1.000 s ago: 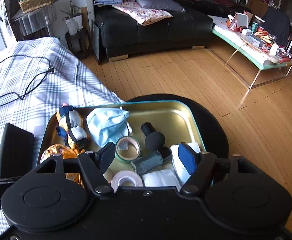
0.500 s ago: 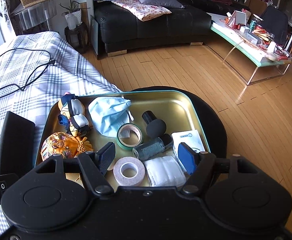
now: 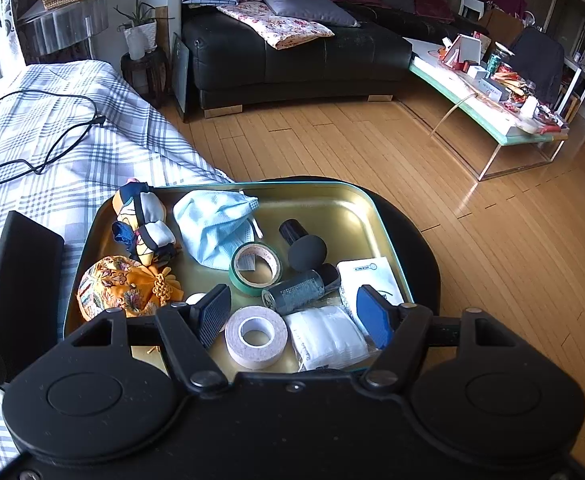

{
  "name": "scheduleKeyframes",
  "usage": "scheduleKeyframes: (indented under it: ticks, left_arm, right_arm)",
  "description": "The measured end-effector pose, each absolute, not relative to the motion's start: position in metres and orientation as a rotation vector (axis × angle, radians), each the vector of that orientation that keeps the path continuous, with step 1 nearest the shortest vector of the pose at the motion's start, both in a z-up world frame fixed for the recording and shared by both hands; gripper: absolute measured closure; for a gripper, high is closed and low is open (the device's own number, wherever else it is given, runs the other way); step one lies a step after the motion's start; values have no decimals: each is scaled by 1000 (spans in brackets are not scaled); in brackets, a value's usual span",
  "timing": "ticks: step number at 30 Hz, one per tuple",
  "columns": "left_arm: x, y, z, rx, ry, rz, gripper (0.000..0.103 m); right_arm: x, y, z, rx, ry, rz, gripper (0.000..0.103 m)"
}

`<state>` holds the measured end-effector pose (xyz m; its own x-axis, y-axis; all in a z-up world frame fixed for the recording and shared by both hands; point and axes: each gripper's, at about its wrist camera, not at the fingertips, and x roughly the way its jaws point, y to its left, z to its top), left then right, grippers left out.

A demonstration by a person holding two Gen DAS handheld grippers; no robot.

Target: Organize soft objects

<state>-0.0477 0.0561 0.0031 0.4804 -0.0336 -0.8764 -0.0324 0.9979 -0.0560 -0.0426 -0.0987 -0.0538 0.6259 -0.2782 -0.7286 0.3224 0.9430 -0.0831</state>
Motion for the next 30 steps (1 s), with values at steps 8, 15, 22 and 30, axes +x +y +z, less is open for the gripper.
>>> scheduleKeyframes:
  ticks: [8,15,22,30]
  left_arm:
    - [-53,59,5,-56,1046,20,2]
    - [-56,56,5,-42,1041,10,2]
    - [-58,54,5,-29,1036,8,2]
    - [-59,53,6,-21,1031,5,2]
  right_arm:
    - [-41,-99,-55,66,830,-353,38]
    - [-41,-100,-55,72,830,-354,38]
    - [-40,-101,-55,85,830,-354,38]
    - [-40,-101,-56,85,830,-355,38]
